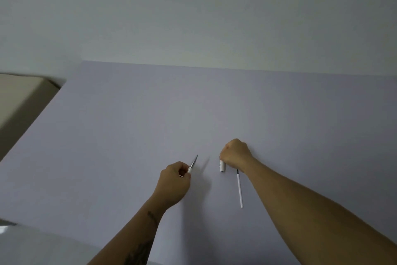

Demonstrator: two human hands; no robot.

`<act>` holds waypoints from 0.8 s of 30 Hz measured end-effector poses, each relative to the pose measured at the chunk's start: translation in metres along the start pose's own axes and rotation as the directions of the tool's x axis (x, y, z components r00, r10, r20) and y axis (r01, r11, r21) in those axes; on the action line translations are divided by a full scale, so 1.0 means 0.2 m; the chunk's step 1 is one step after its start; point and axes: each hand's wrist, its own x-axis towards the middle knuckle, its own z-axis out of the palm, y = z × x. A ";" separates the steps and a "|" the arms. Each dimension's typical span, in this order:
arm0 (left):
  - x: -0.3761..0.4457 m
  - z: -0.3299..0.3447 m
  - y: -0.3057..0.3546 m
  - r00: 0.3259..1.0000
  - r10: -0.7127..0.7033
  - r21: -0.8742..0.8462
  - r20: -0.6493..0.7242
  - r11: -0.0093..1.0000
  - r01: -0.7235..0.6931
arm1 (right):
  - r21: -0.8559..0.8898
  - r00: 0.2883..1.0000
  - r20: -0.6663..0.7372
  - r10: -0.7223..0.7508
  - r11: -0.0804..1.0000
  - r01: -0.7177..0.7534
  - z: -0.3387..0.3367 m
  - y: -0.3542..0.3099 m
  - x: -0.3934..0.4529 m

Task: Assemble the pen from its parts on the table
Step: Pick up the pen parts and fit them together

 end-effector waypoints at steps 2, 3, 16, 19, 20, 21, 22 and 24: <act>-0.03 -0.02 -0.02 1.000 -0.023 -0.015 -0.008 1.000 0.023 | -0.057 1.000 -0.026 -0.008 0.998 0.007 0.03 -0.02 -0.01; -0.04 -0.03 -0.03 0.999 -0.031 -0.017 -0.011 0.999 0.031 | -0.065 0.999 -0.042 -0.007 0.998 0.004 0.04 -0.02 -0.01; -0.12 -0.14 -0.07 0.999 -0.019 -0.177 -0.032 0.984 0.013 | 0.198 0.998 -0.044 -0.042 0.979 0.050 0.13 -0.05 -0.24; -0.13 -0.17 -0.06 0.999 0.036 -0.197 -0.040 0.979 -0.043 | 0.414 0.997 0.075 -0.030 0.910 -0.004 0.22 -0.08 -0.38; -0.13 -0.18 -0.05 0.997 0.063 -0.196 -0.040 0.978 -0.069 | 0.476 0.995 0.096 -0.017 0.879 -0.031 0.24 -0.10 -0.42; -0.13 -0.19 -0.04 0.995 0.091 -0.187 -0.039 0.978 -0.097 | 0.531 0.994 0.111 -0.002 0.846 -0.057 0.27 -0.12 -0.45; -0.13 -0.20 -0.03 0.992 0.121 -0.170 -0.037 0.977 -0.126 | 0.580 0.993 0.121 0.012 0.810 -0.080 0.29 -0.14 -0.49; -0.14 -0.22 -0.02 0.983 0.180 -0.150 -0.032 0.972 -0.183 | 0.665 0.994 0.102 0.027 0.742 -0.088 0.32 -0.19 -0.54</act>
